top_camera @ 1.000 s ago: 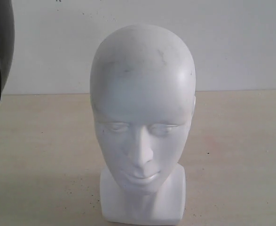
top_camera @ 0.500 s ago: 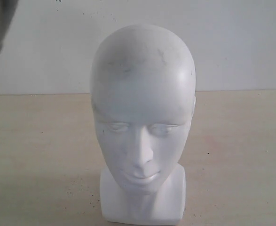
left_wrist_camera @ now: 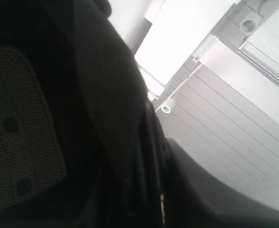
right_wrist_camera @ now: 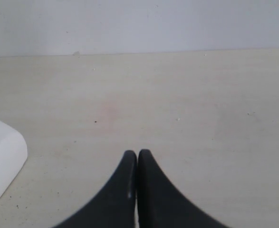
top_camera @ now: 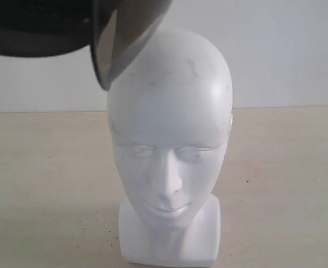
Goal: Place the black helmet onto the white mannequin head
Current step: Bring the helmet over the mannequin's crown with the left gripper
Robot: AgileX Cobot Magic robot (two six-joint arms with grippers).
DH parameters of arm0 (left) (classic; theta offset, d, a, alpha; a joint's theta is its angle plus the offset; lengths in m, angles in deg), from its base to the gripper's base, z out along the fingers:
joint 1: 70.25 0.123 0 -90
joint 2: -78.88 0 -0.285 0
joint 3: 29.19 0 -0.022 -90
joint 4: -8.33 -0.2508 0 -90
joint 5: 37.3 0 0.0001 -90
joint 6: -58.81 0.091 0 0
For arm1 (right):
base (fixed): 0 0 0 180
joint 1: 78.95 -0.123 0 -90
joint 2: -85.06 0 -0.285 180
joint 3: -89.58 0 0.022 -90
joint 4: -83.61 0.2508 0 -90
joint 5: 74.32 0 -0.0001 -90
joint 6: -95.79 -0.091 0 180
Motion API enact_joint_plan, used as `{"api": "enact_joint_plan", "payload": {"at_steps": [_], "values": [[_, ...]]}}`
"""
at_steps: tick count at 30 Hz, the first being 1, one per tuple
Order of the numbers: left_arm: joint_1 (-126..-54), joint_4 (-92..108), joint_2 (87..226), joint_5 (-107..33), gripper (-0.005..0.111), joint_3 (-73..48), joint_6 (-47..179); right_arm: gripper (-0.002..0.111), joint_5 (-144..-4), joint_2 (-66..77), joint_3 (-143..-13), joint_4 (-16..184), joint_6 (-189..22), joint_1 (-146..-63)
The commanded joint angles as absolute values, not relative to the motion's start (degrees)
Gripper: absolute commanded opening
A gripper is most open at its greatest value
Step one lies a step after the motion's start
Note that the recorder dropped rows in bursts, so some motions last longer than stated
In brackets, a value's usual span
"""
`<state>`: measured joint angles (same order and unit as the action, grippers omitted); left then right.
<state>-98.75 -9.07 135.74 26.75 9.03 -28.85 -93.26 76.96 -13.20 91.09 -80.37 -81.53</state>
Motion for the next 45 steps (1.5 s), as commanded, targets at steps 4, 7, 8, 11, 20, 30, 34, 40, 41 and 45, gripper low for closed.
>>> {"api": "enact_joint_plan", "payload": {"at_steps": [4,7,8,11,20,30,34,40,41,45], "values": [[-98.8,-8.16,135.93,32.67,0.004,6.62,-29.0,0.0,-83.63,77.27,-13.2,94.92,-81.29,-81.63],[-98.8,-8.16,137.22,32.67,0.004,6.62,-29.1,0.0,-78.47,77.27,-13.2,101.06,-81.29,-81.63],[-98.8,-8.16,137.61,32.67,0.004,6.62,-29.2,0.0,-77.35,77.27,-13.2,102.43,-81.29,-81.63],[-98.8,-9.1,138.7,32.67,0.004,5.97,-30.22,0.0,-75.78,77.27,-13.2,105.22,-81.62,-81.63],[-98.8,-16.39,143.63,32.67,0.004,0.33,-30.12,0.0,-70.13,77.27,-13.2,107.27,-87.0,-82.03],[-98.92,-16.35,151.68,32.67,0.004,-3.71,-29.75,0.0,-80.76,71.41,-31.85,106.85,-76.82,-83.57],[-98.92,-16.35,154.41,32.67,0.004,-6.24,-30.37,0.0,-85.66,62.13,-42.88,106.73,-72.78,-83.57],[-98.92,-15.66,157.61,32.67,0.004,-8.0,-29.84,0.0,-90.76,47.92,-59.99,105.58,-70.53,-83.57],[-98.92,-15.38,158.25,32.67,0.004,-8.0,-29.7,0.0,-91.96,46.02,-62.94,105.47,-69.51,-83.57],[-98.92,-14.78,160.58,32.67,0.004,-8.0,-29.18,0.0,-97.42,40.42,-72.99,103.55,-67.85,-83.57]]}}
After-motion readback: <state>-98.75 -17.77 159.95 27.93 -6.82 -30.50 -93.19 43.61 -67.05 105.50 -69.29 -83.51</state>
